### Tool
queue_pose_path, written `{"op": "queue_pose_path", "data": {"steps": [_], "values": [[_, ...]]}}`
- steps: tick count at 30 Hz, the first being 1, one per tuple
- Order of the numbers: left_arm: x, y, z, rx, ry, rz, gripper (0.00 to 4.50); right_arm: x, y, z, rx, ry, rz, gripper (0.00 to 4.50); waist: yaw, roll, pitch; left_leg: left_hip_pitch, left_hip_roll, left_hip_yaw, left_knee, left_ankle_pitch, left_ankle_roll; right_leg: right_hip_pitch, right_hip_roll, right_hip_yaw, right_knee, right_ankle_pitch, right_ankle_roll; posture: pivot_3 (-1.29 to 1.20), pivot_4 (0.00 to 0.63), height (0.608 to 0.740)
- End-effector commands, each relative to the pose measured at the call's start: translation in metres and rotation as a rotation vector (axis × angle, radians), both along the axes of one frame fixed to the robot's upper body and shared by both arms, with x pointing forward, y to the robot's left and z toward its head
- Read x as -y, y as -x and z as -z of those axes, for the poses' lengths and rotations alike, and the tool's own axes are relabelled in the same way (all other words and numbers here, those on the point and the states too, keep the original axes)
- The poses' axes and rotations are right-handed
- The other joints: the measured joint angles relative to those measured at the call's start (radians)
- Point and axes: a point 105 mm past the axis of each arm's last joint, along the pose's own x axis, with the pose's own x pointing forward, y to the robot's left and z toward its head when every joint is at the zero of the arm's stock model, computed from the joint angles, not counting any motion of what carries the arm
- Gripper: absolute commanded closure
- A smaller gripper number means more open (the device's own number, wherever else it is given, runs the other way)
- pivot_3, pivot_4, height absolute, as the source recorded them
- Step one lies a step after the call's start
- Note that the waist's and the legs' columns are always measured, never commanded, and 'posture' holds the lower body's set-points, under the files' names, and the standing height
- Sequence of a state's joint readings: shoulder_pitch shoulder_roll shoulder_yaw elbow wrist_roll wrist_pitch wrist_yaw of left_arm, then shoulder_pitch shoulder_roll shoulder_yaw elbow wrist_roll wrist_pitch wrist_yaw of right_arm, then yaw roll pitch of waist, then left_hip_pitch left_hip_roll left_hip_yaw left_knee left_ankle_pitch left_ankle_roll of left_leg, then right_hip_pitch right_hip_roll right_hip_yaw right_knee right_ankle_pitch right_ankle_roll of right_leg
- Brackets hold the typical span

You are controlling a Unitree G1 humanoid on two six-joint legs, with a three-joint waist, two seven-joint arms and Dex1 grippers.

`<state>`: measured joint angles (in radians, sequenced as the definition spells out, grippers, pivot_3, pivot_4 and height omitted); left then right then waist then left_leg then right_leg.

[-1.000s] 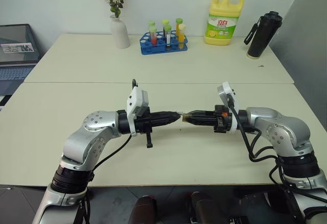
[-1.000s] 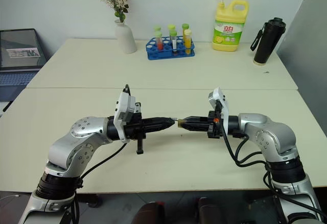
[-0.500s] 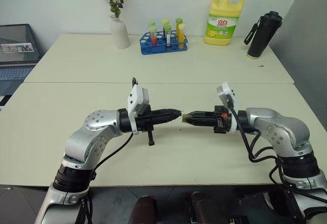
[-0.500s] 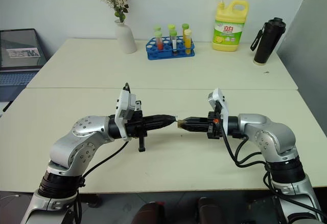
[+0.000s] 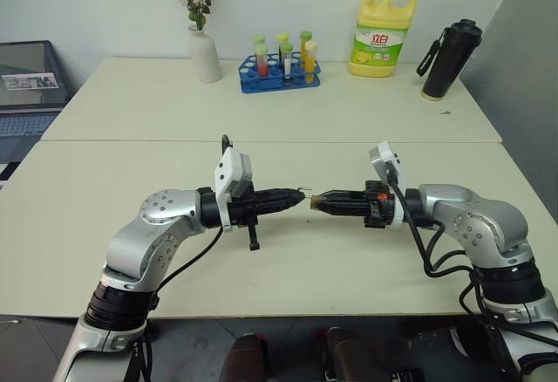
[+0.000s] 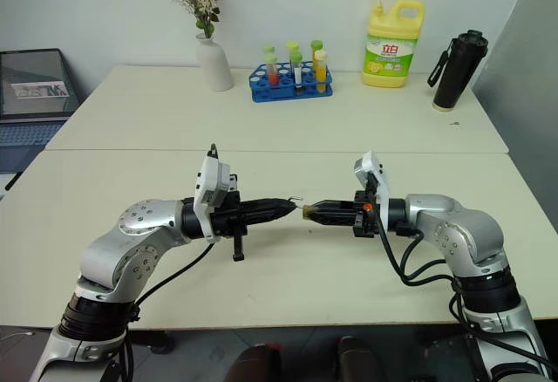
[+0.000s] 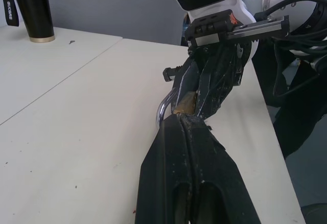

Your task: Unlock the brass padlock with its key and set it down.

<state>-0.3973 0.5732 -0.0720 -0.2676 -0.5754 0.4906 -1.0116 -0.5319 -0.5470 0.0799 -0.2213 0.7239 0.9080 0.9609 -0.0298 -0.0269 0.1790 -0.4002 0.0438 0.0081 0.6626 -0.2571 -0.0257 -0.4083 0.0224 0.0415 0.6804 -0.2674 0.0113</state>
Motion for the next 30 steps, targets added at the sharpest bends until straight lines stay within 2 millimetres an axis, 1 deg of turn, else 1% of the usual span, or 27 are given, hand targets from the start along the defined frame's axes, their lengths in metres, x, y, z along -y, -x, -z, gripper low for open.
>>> {"op": "queue_pose_path", "data": {"steps": [1, 5, 14, 16, 19, 21, 22, 24, 26, 28, 29, 30], "values": [[-0.001, 0.0, -0.011, 0.057, 0.02, -0.015, 4.5, 0.0, 0.003, -0.007, 0.037, -0.006, -0.02, 4.34, 0.0, 0.0, 0.0, 0.0, 0.0, 0.0, 0.0, 0.0, 0.0, 0.0, 0.0, 0.0, 0.0, 0.0, 0.0, 0.0, 0.15, 0.74], [0.0, -0.002, -0.015, 0.046, 0.053, -0.021, 4.5, 0.0, 0.004, -0.006, 0.035, -0.004, -0.023, 4.34, 0.0, 0.0, 0.0, 0.0, 0.0, 0.0, 0.0, 0.0, 0.0, 0.0, 0.0, 0.0, 0.0, 0.0, 0.0, 0.0, 0.15, 0.74], [0.001, -0.002, -0.013, 0.051, 0.042, -0.021, 4.5, 0.0, 0.005, -0.006, 0.035, -0.003, -0.024, 4.34, 0.0, 0.0, 0.0, 0.0, 0.0, 0.0, 0.0, 0.0, 0.0, 0.0, 0.0, 0.0, 0.0, 0.0, 0.0, 0.0, 0.15, 0.74], [-0.001, -0.002, -0.013, 0.071, 0.022, -0.032, 4.5, 0.001, 0.004, -0.006, 0.035, 0.0, -0.02, 4.34, 0.0, 0.0, 0.0, 0.0, 0.0, 0.0, 0.0, 0.0, 0.0, 0.0, 0.0, 0.0, 0.0, 0.0, 0.0, 0.0, 0.15, 0.74], [-0.013, 0.002, -0.013, 0.143, -0.045, -0.051, 4.5, 0.004, 0.001, -0.004, 0.032, 0.011, 0.003, 4.34, -0.002, 0.0, 0.0, 0.0, 0.0, 0.0, 0.0, 0.0, 0.0, 0.0, 0.0, 0.0, 0.0, 0.0, 0.0, 0.0, 0.15, 0.74], [-0.023, 0.001, -0.004, 0.246, -0.166, -0.074, 4.5, 0.006, 0.0, -0.003, 0.025, 0.018, 0.014, 4.34, -0.002, 0.0, 0.0, 0.0, 0.0, 0.0, -0.001, 0.0, 0.0, 0.0, 0.0, 0.001, 0.0, 0.0, 0.0, 0.0, 0.15, 0.74], [-0.028, 0.001, 0.004, 0.3, -0.237, -0.076, 4.33, 0.007, 0.0, -0.001, 0.018, 0.024, 0.017, 4.34, -0.002, 0.0, 0.0, 0.0, 0.0, 0.0, -0.001, 0.0, 0.0, -0.001, 0.0, 0.001, 0.0, 0.0, 0.0, 0.0, 0.15, 0.74], [-0.035, 0.0, 0.015, 0.371, -0.326, -0.077, 3.96, 0.009, 0.0, 0.001, 0.002, 0.035, 0.02, 4.34, 0.0, 0.0, 0.0, 0.0, 0.001, 0.001, -0.001, 0.0, 0.0, -0.001, 0.0, 0.001, 0.0, 0.0, -0.001, 0.0, 0.15, 0.74], [-0.042, -0.002, 0.028, 0.482, -0.444, -0.065, 3.34, 0.01, 0.0, 0.005, -0.026, 0.049, 0.02, 4.34, 0.001, 0.0, 0.0, 0.0, 0.0, 0.001, -0.001, 0.0, 0.0, -0.001, 0.0, 0.001, 0.0, 0.0, -0.001, 0.0, 0.15, 0.74], [-0.042, -0.001, 0.032, 0.525, -0.445, -0.055, 2.61, 0.01, 0.002, 0.01, -0.066, 0.067, 0.015, 4.34, 0.001, 0.0, 0.0, 0.0, 0.0, 0.002, -0.001, 0.0, 0.0, -0.001, -0.002, 0.001, 0.0, 0.0, -0.001, 0.0, 0.15, 0.74], [-0.041, 0.001, 0.032, 0.543, -0.442, -0.044, 2.32, 0.01, 0.003, 0.012, -0.088, 0.075, 0.012, 4.34, 0.002, 0.0, 0.0, 0.0, 0.0, 0.002, -0.001, 0.0, 0.0, -0.001, -0.005, 0.001, 0.0, 0.0, -0.001, 0.0, 0.15, 0.74], [-0.039, 0.004, 0.032, 0.548, -0.429, -0.03, 2.0, 0.009, 0.004, 0.018, -0.134, 0.09, 0.024, 4.34, 0.002, 0.0, 0.0, 0.0, 0.0, 0.002, -0.001, 0.0, 0.0, -0.001, -0.005, 0.001, 0.0, 0.0, -0.001, 0.0, 0.15, 0.74]]}}
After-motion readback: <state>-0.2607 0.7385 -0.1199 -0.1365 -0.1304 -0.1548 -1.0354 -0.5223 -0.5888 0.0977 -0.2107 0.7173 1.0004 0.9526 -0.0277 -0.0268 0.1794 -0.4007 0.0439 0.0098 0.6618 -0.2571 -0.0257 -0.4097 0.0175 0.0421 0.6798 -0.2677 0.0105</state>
